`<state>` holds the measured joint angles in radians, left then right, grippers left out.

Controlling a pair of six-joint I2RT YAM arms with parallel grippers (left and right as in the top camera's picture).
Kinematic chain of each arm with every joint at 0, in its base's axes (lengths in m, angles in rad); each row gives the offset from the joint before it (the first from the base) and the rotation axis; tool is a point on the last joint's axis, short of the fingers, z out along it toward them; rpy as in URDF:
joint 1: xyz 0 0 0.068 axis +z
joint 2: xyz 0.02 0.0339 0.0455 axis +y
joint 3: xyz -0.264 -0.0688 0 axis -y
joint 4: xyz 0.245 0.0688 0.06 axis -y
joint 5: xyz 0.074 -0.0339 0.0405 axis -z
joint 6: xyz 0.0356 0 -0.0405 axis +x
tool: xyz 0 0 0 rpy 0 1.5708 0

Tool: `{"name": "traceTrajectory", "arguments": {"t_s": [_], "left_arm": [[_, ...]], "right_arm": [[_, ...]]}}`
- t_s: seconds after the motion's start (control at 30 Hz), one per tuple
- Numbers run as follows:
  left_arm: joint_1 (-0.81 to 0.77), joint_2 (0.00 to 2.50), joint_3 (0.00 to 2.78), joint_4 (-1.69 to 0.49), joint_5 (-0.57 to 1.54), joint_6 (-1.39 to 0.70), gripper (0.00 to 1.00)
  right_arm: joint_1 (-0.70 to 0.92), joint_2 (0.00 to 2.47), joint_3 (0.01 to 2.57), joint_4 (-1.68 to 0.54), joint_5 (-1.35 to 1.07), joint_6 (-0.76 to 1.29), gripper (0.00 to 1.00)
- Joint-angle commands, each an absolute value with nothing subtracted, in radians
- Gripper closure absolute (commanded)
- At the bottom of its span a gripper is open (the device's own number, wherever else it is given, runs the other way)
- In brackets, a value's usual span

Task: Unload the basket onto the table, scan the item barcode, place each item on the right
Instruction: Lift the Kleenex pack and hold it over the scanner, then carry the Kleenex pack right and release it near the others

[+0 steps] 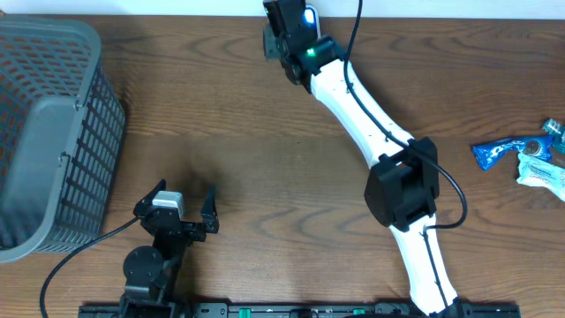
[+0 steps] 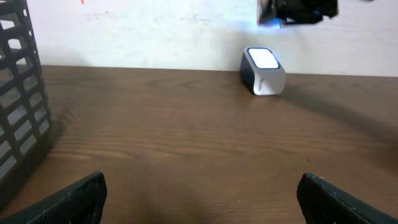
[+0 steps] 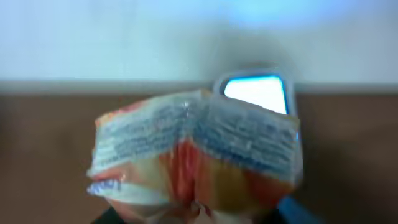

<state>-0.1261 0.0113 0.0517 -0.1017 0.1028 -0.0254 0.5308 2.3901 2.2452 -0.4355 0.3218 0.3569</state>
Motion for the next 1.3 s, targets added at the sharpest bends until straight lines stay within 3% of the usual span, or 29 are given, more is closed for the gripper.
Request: {"name": "traceTrajectory", "arguments": {"t_s": [0.0, 0.27, 0.77, 1.0, 1.27], "left_arm": [[-0.128, 0.004, 0.038, -0.134, 0.123, -0.019, 0.02], [-0.128, 0.004, 0.038, -0.134, 0.123, -0.019, 0.02], [-0.128, 0.004, 0.038, -0.134, 0.123, -0.019, 0.02], [-0.128, 0.004, 0.038, -0.134, 0.123, -0.019, 0.02], [-0.128, 0.004, 0.038, -0.134, 0.123, -0.019, 0.02]], "right_arm": [[0.501, 2.466, 2.185, -0.252, 0.458, 0.316, 0.53], [0.478, 2.648, 2.180, 0.092, 0.458, 0.135, 0.49], [0.465, 2.591, 2.180, 0.010, 0.578, 0.133, 0.51], [0.422, 2.337, 2.180, -0.393, 0.668, 0.168, 0.55], [0.215, 2.177, 2.180, -1.031, 0.673, 0.462, 0.58]]}}
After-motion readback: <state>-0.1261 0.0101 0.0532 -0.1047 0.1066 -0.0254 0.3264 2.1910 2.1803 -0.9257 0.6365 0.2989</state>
